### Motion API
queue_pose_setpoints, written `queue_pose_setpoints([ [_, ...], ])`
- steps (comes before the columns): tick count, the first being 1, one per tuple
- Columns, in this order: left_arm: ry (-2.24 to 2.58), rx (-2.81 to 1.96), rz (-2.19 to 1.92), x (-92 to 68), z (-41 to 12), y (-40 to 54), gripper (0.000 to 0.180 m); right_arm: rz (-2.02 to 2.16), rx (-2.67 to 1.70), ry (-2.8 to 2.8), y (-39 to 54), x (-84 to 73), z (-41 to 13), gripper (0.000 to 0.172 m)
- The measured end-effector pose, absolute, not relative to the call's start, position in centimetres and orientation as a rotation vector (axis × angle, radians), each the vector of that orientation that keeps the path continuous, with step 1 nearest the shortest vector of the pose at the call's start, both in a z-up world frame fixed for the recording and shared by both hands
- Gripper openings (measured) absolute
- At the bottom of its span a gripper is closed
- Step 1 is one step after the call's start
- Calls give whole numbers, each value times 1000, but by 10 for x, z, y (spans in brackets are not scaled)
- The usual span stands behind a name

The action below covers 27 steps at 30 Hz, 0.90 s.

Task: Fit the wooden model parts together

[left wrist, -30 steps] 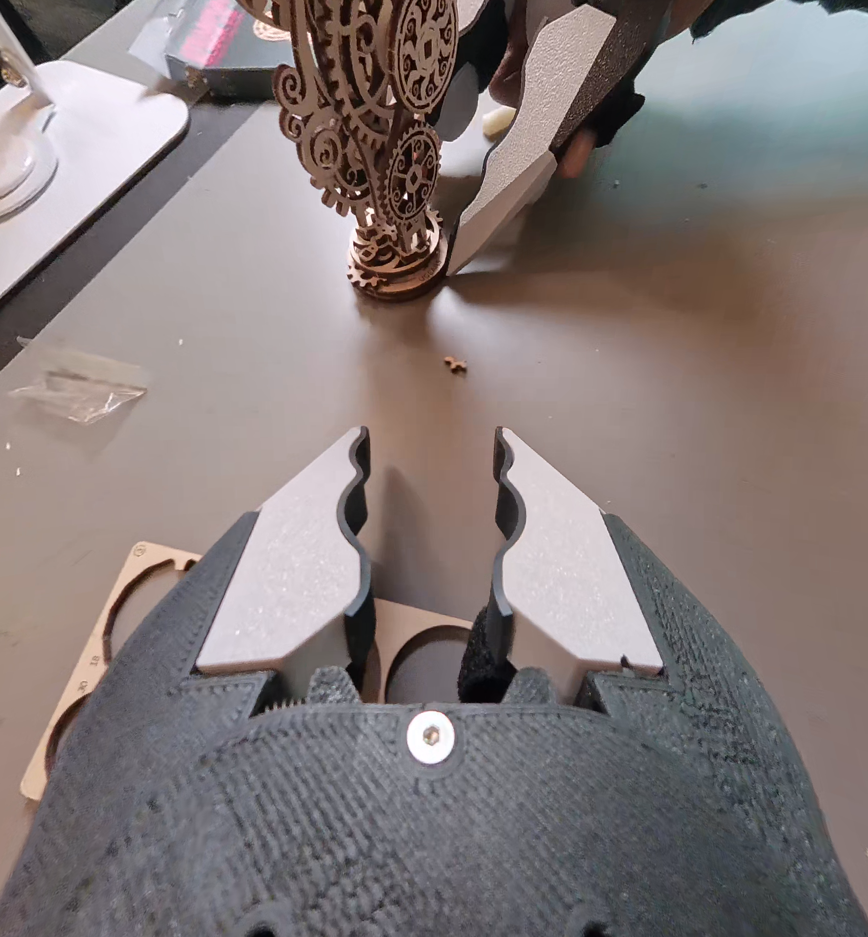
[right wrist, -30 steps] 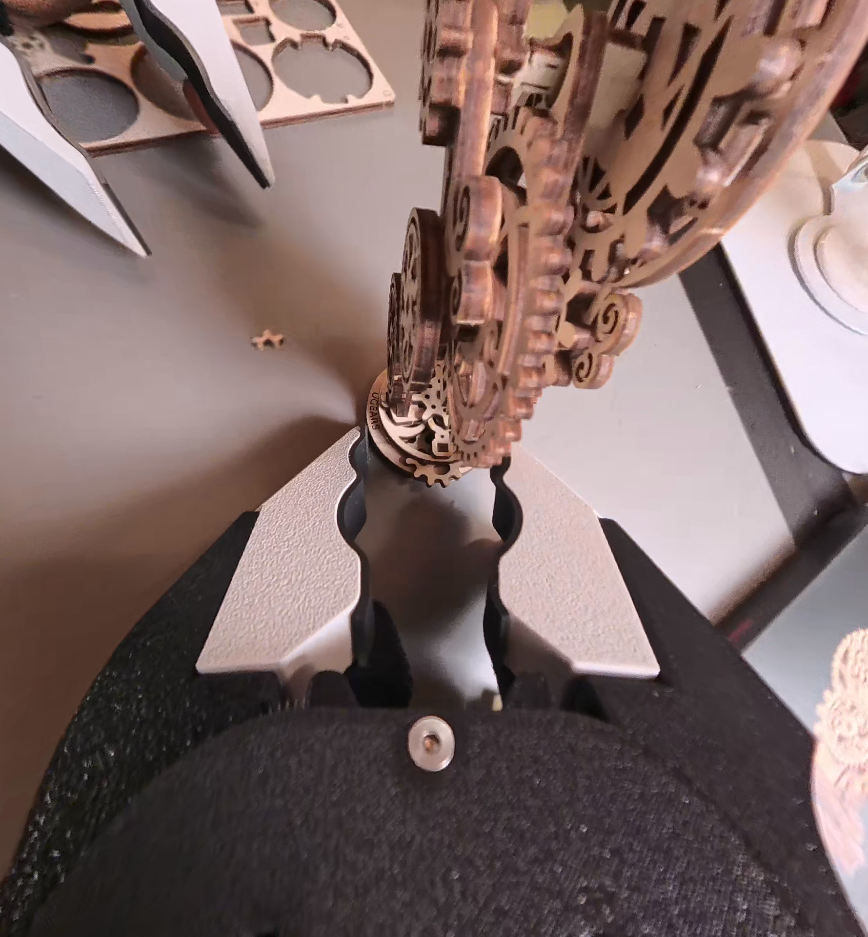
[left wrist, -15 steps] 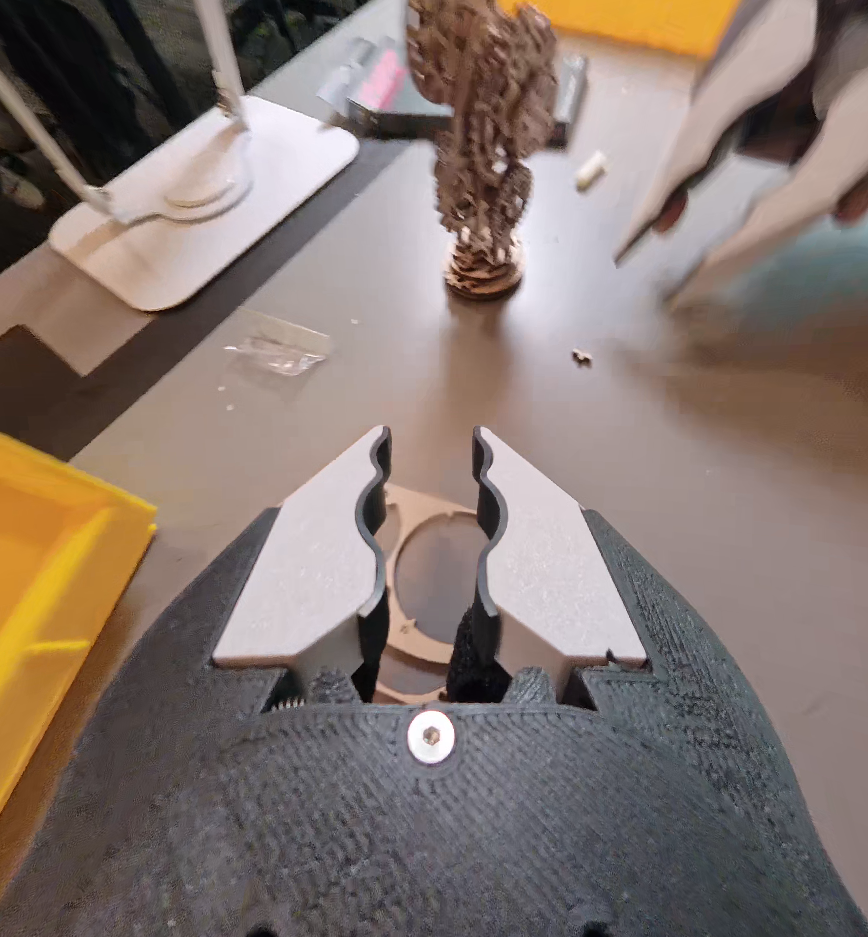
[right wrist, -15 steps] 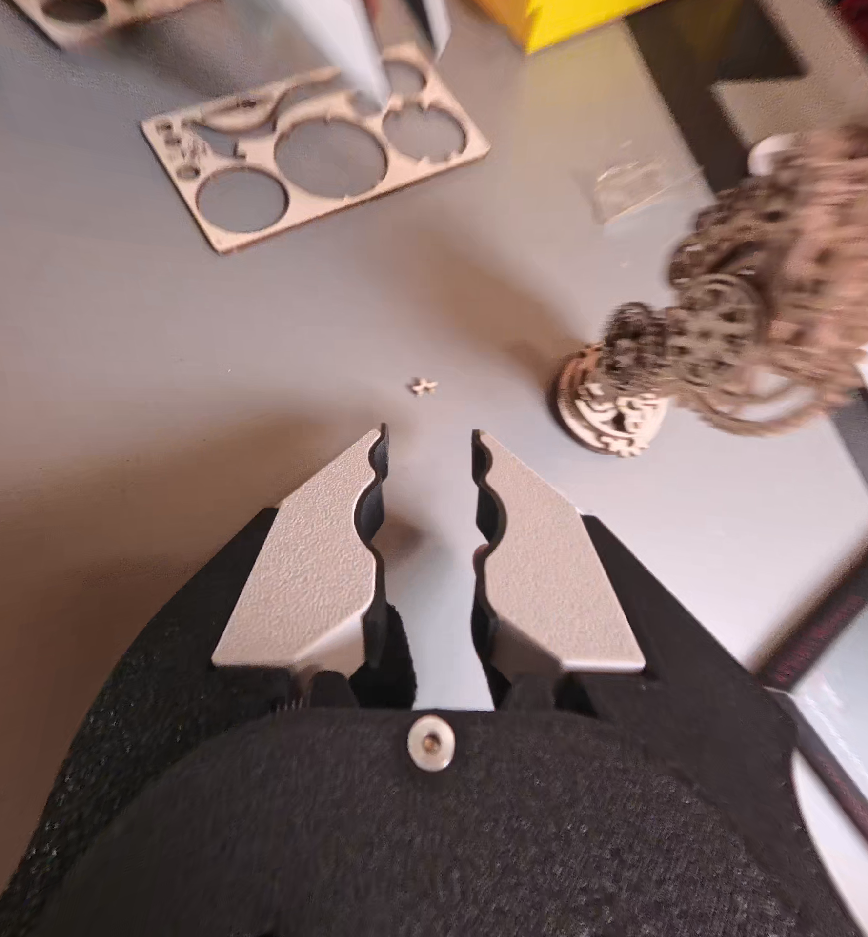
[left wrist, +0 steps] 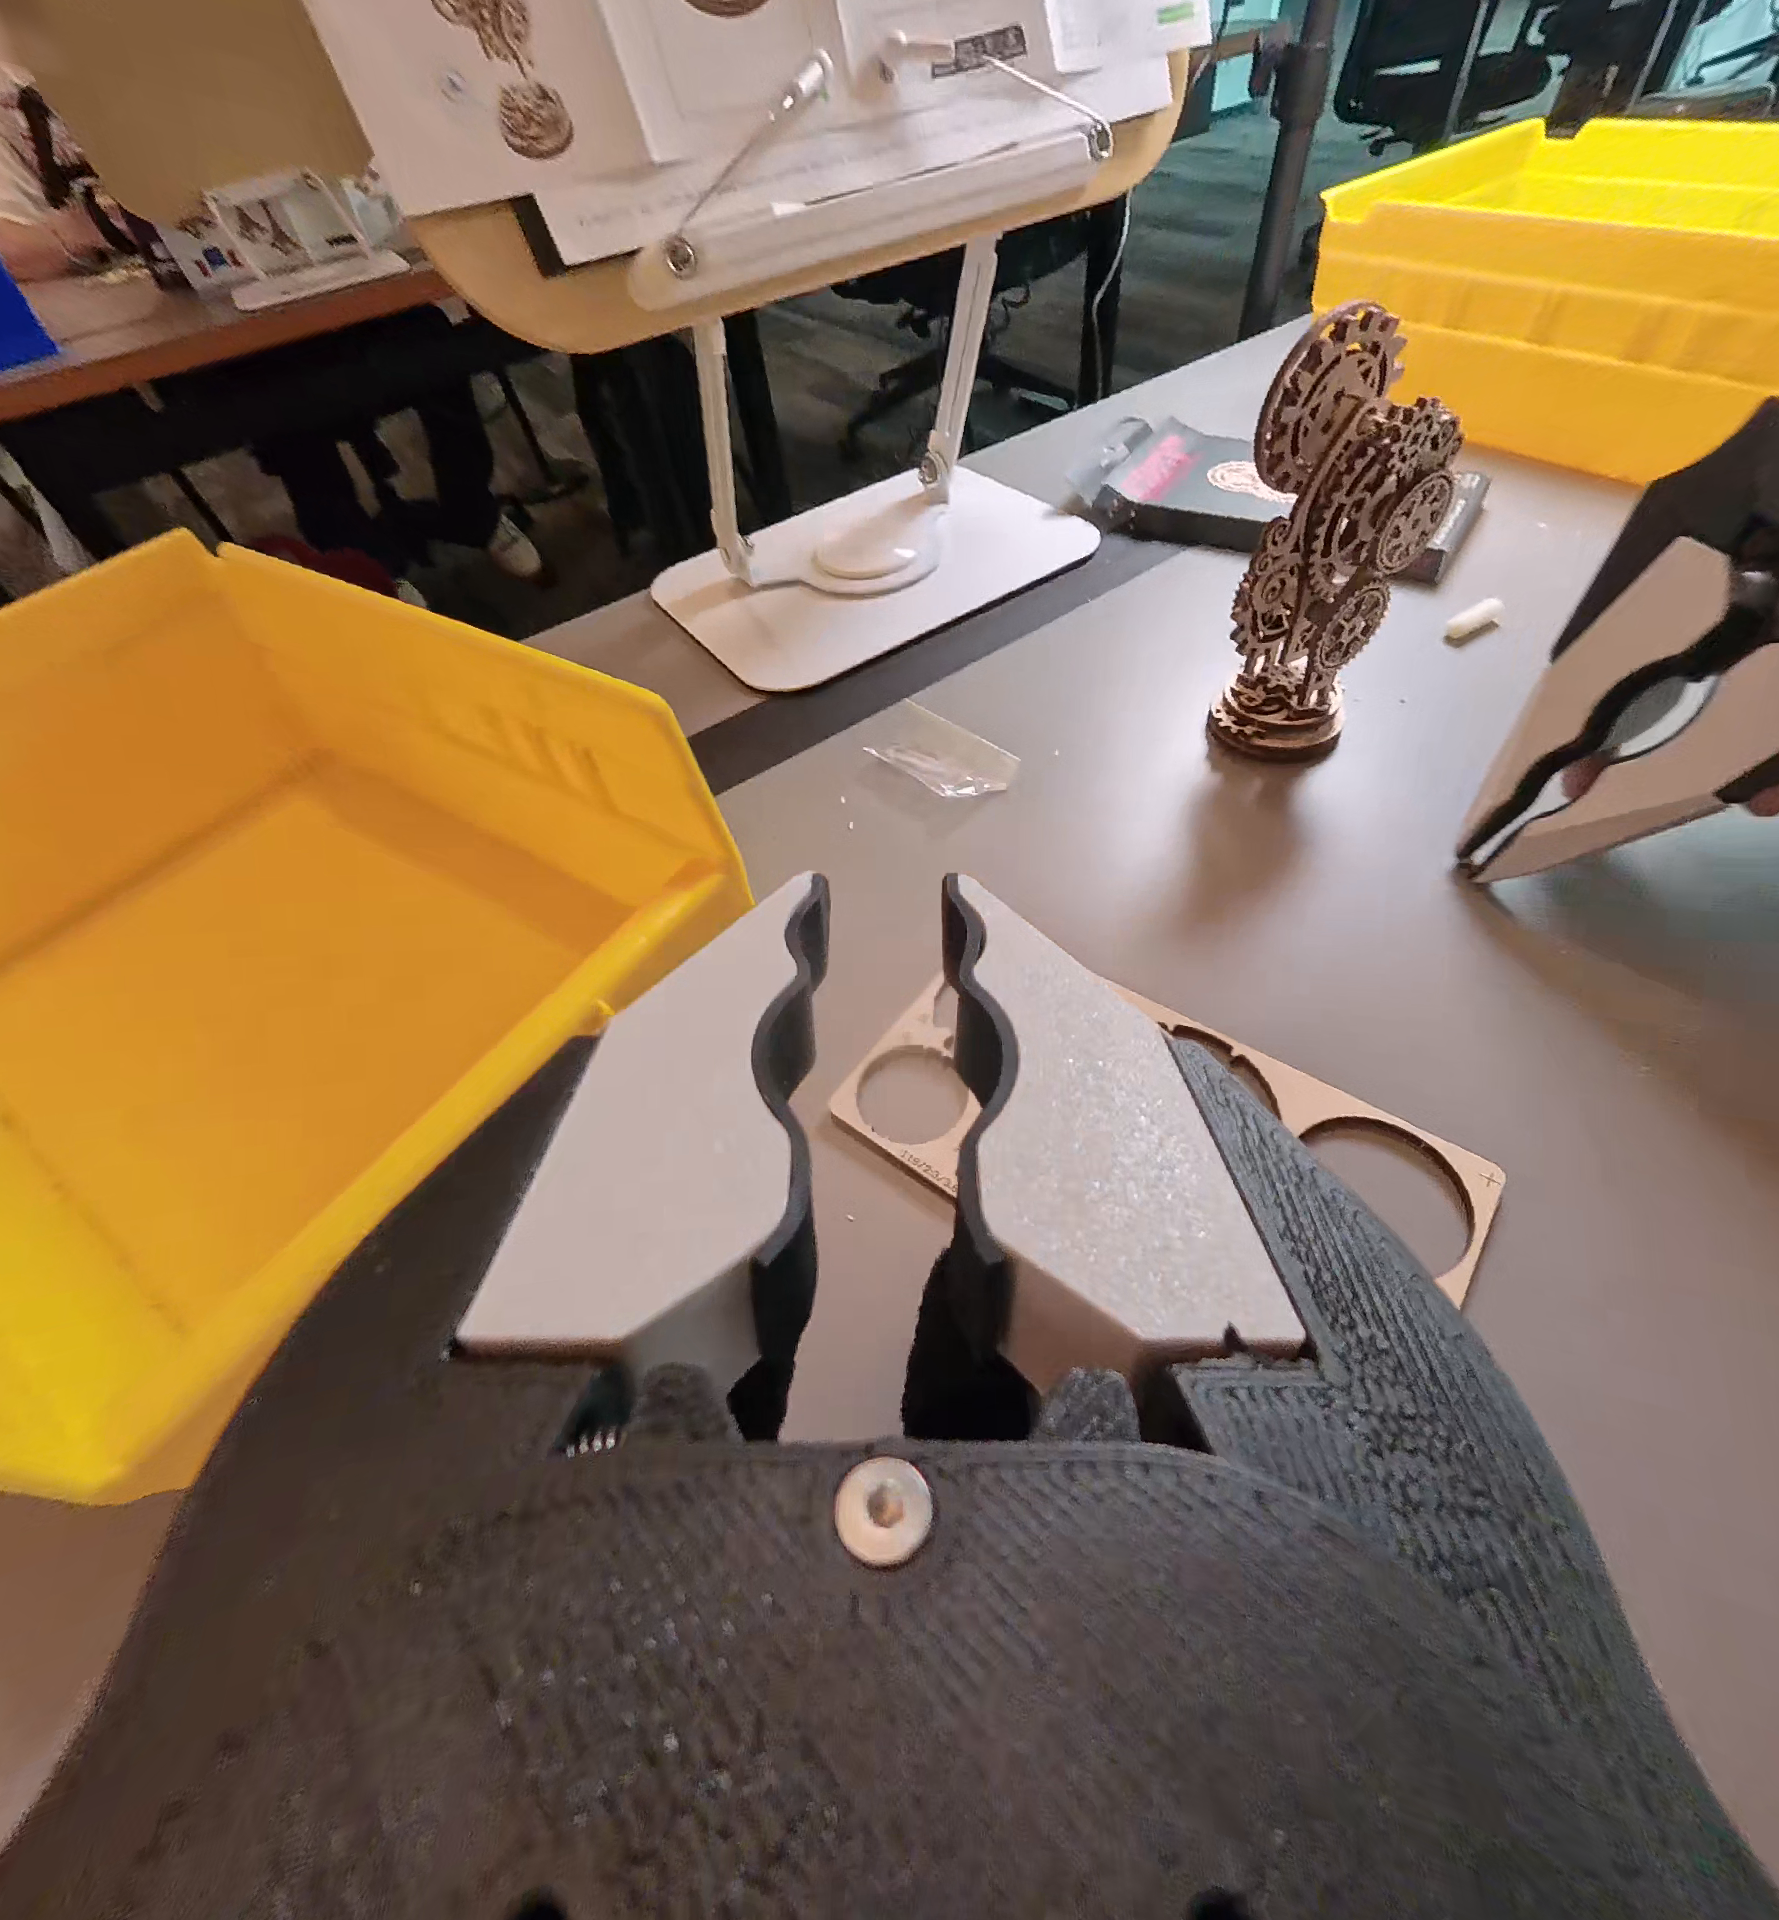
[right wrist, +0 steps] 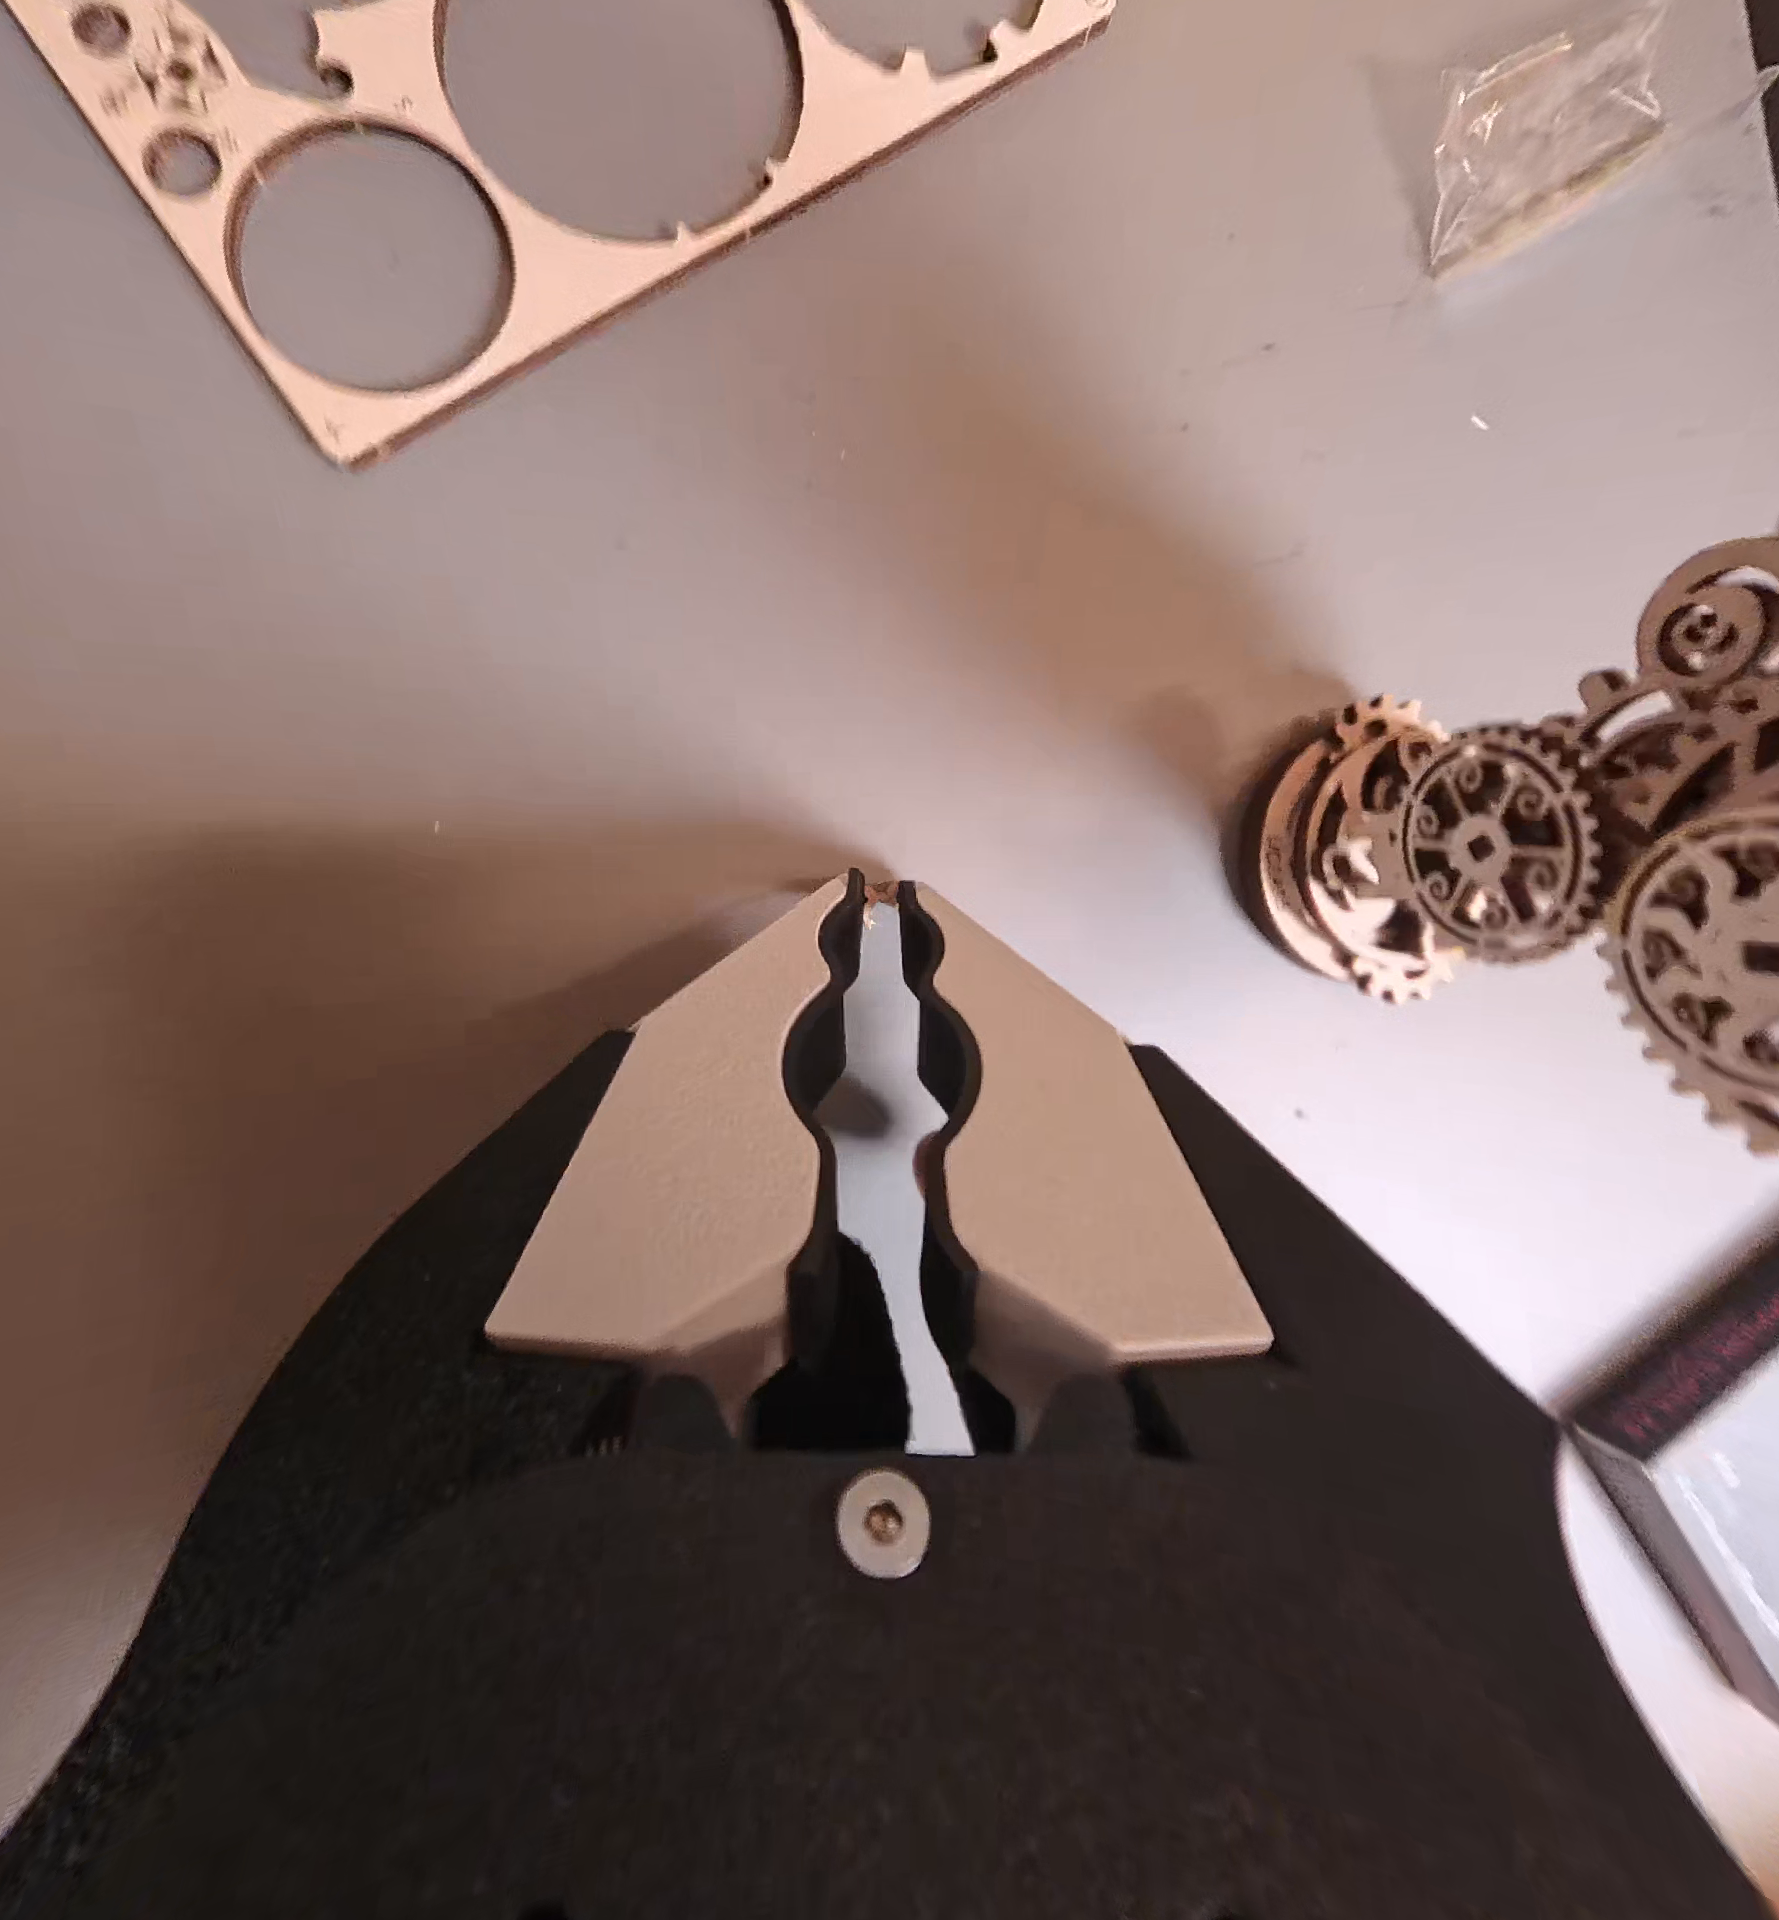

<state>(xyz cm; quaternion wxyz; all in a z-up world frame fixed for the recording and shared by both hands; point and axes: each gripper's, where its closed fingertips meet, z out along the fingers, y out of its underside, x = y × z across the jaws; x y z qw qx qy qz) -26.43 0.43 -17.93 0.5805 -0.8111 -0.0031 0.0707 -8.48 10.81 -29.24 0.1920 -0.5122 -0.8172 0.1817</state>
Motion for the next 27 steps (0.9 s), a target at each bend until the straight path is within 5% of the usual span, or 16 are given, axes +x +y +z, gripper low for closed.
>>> queue_pose_setpoints([
  [9, -5, -1855, 252, -270, -169, -15, 16, 341, -1657, -1650, 253, 25, -144, 5],
  [13, -8, -1847, 231, -264, -168, -13, 15, 189, -1826, -1390, 358, 89, -133, 6],
  [17, -5, -1842, 237, -255, -168, -20, 16, 258, -1799, -1196, 398, 110, -127, 38],
  [22, -48, -1824, 219, -250, -173, -47, 16, 448, -1541, -1224, 327, 86, -98, 43],
  [27, -116, -1779, 210, -248, -169, -73, 16, 781, -1342, -1780, 120, 11, -158, 35],
])
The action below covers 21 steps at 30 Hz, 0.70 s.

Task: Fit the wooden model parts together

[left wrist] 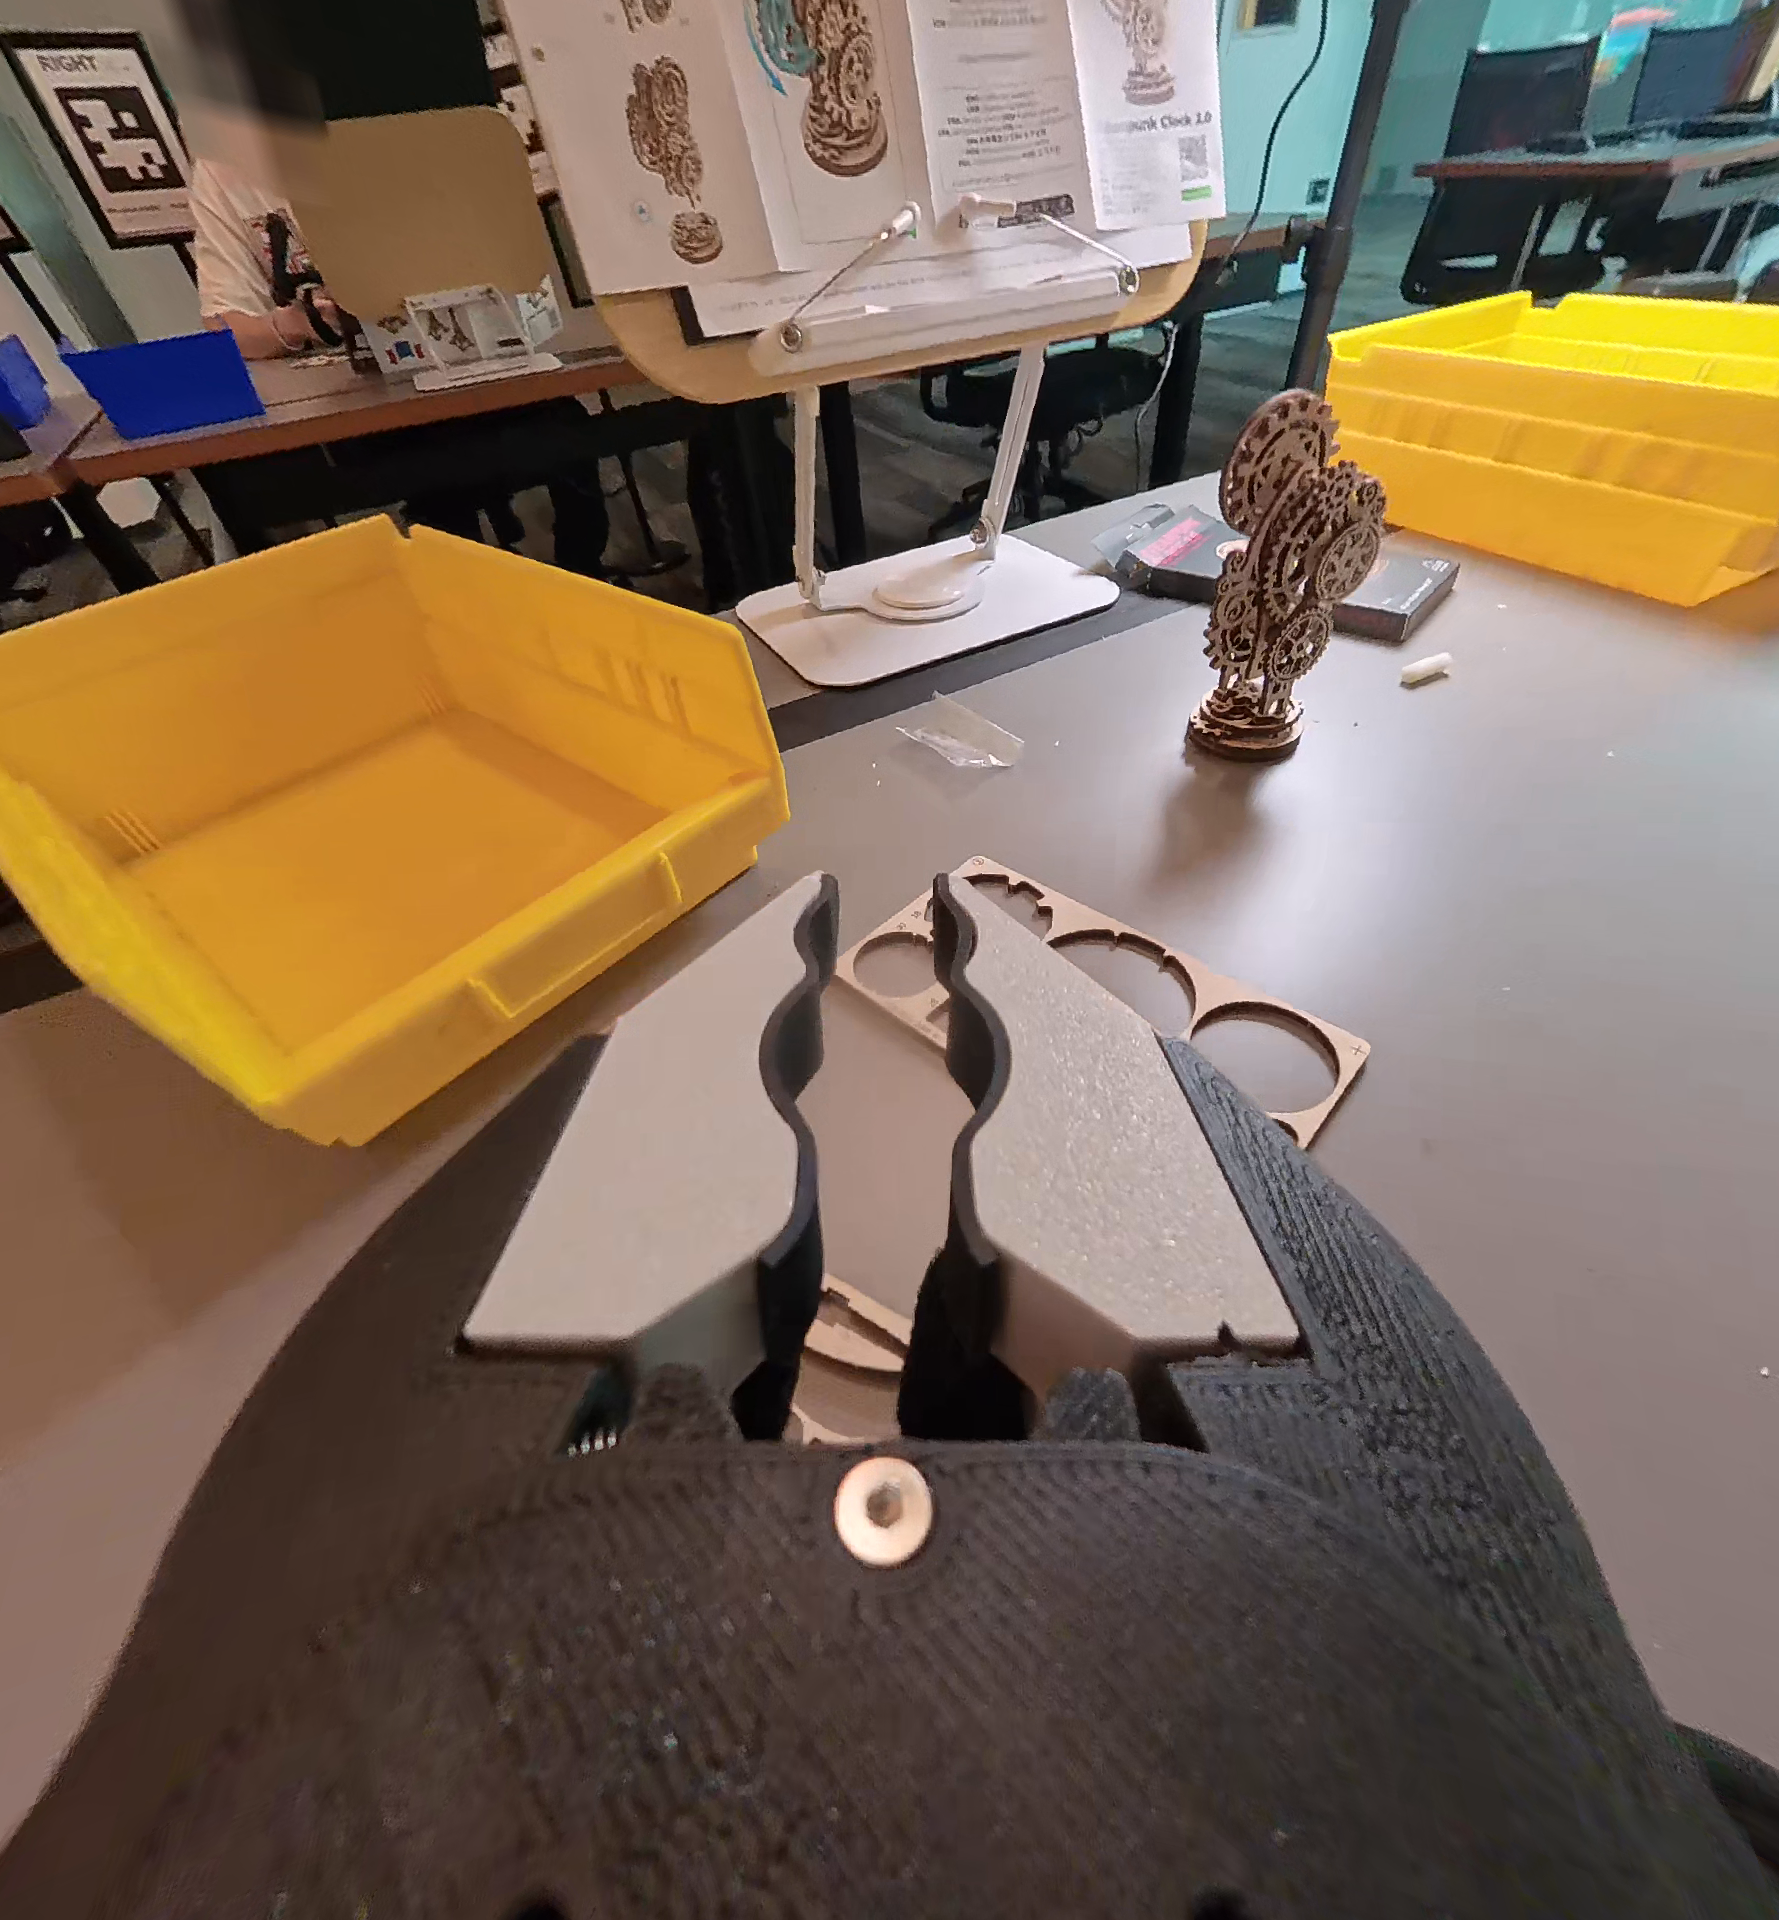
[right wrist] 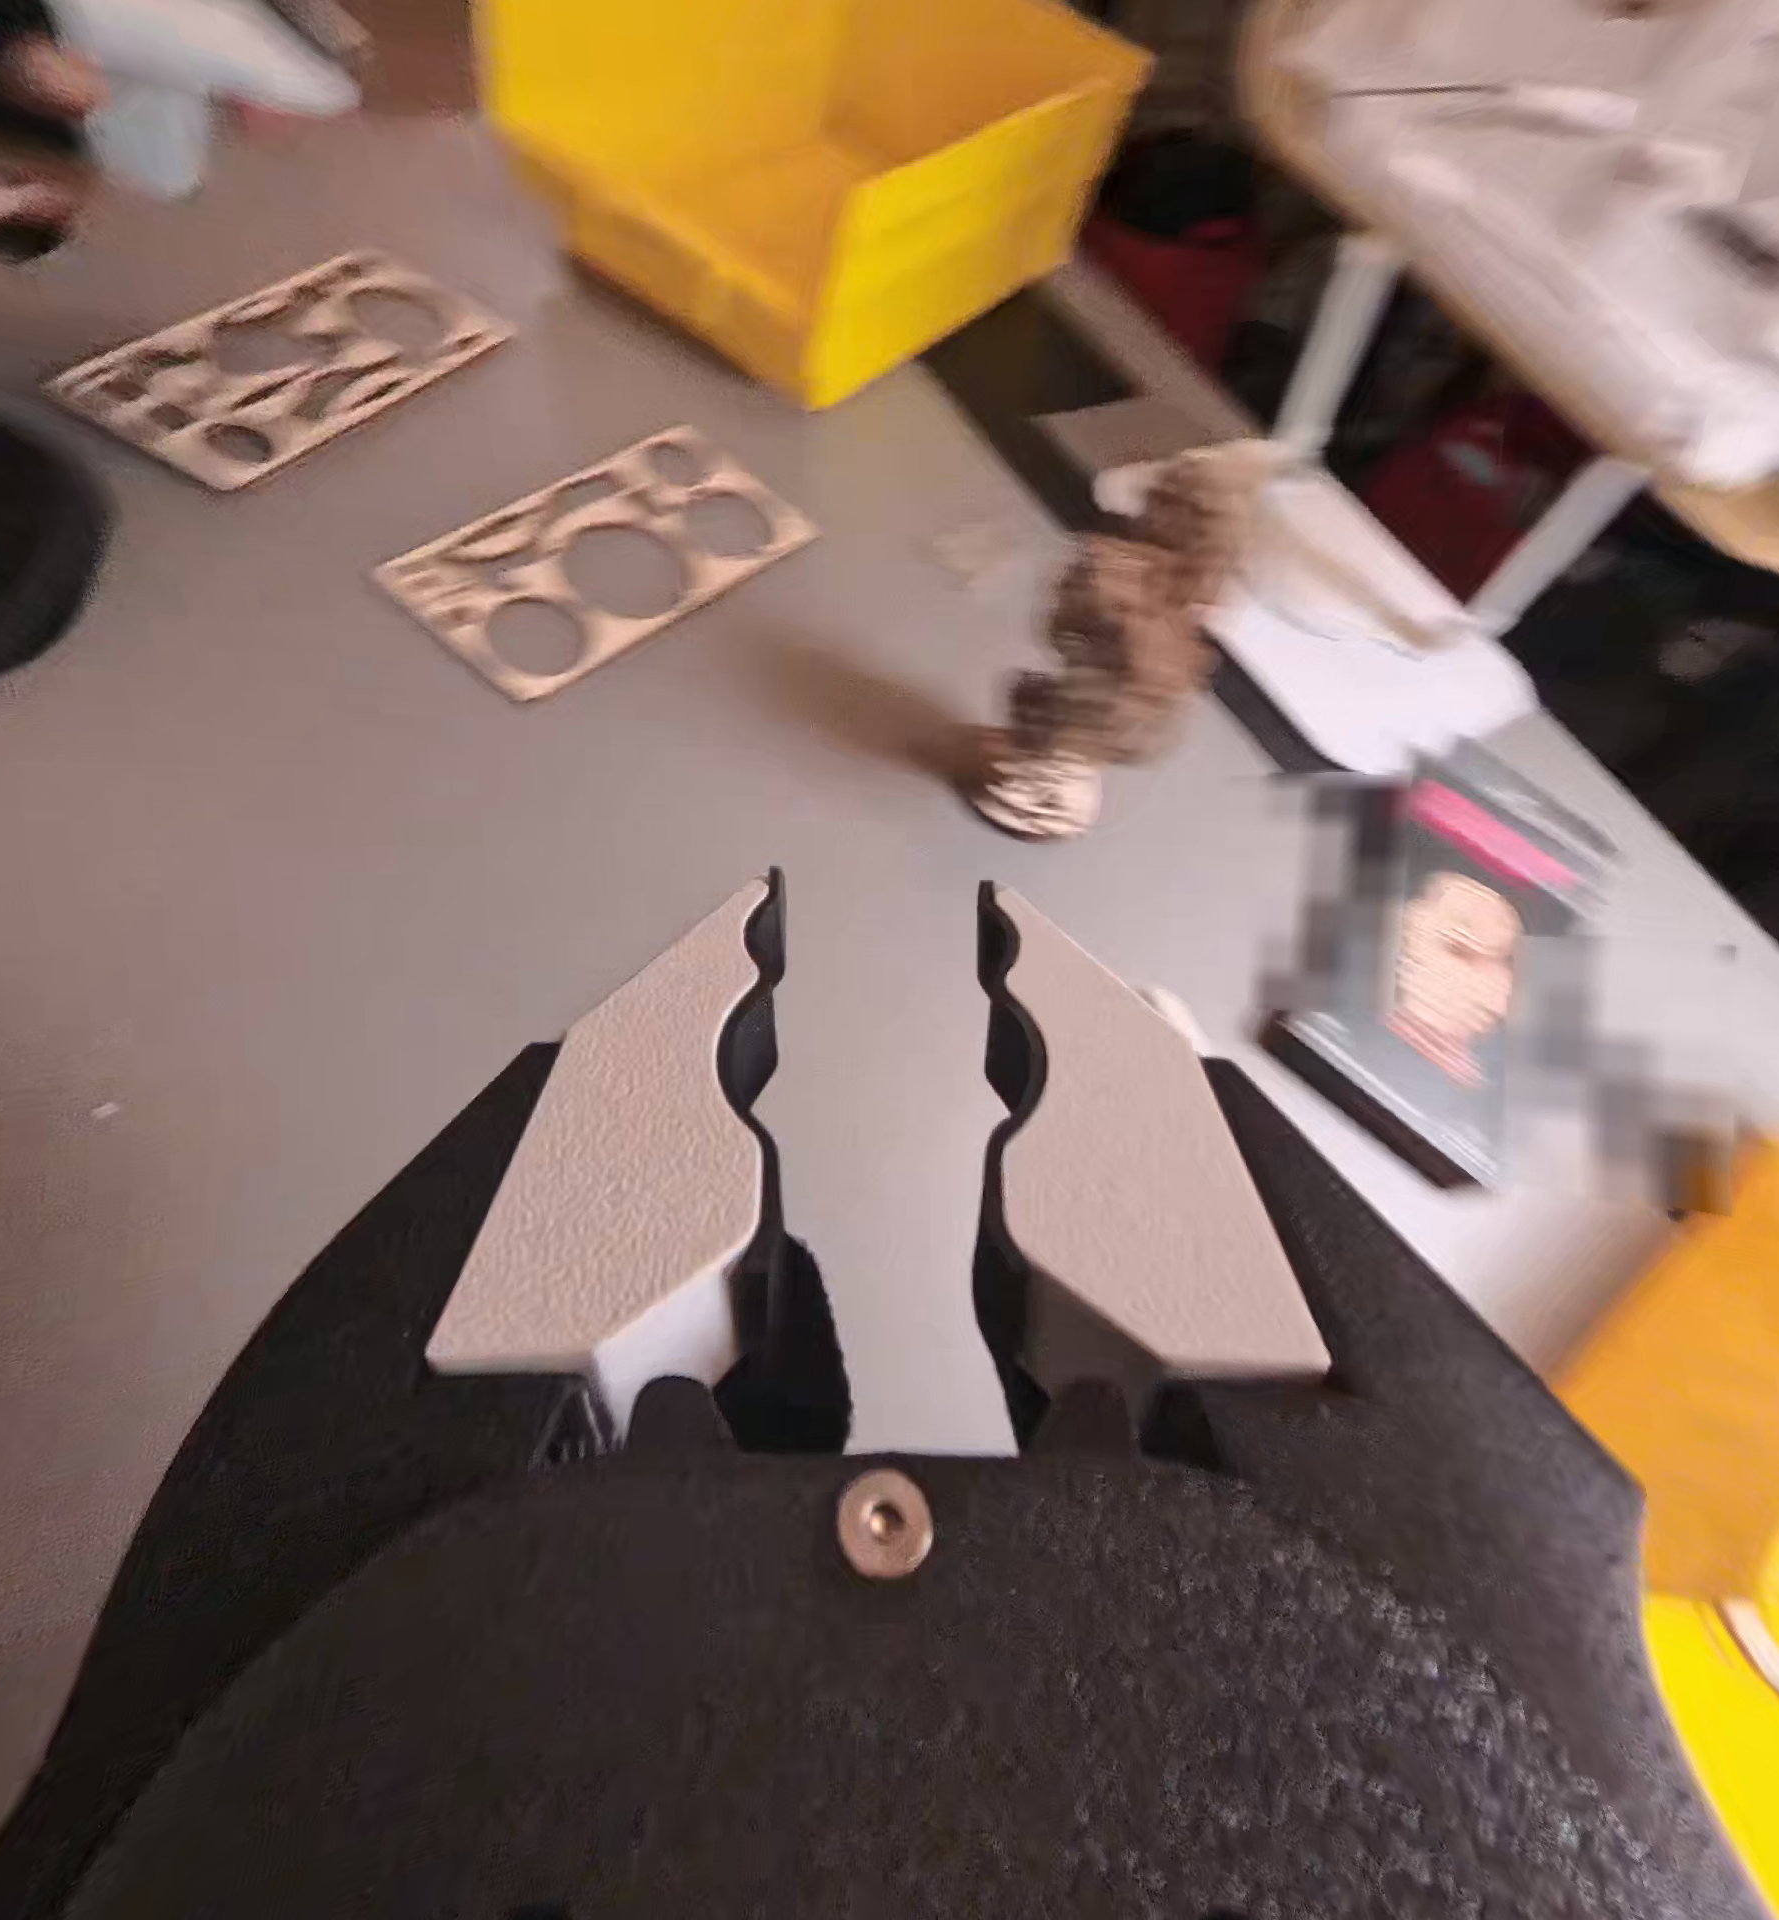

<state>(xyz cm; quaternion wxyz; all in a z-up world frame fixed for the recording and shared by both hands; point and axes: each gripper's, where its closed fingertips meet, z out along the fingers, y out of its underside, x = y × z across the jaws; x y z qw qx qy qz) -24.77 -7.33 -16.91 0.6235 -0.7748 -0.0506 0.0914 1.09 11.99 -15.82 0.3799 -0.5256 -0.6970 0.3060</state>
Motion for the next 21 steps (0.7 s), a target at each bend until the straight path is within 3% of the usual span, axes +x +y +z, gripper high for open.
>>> queue_pose_setpoints([
  [6, -203, -1681, 214, -239, -160, -101, 15, 668, -940, -2361, -43, -88, -255, 33],
  [10, -280, -1634, 208, -236, -173, -129, 12, 522, -917, -2516, -40, -135, -286, 27],
  [13, -344, -1568, 229, -243, -171, -155, 12, 587, -987, -2596, -38, -139, -293, 6],
  [21, -367, -1535, 212, -246, -171, -165, 13, 535, -859, -2608, -43, -100, -292, 4],
])
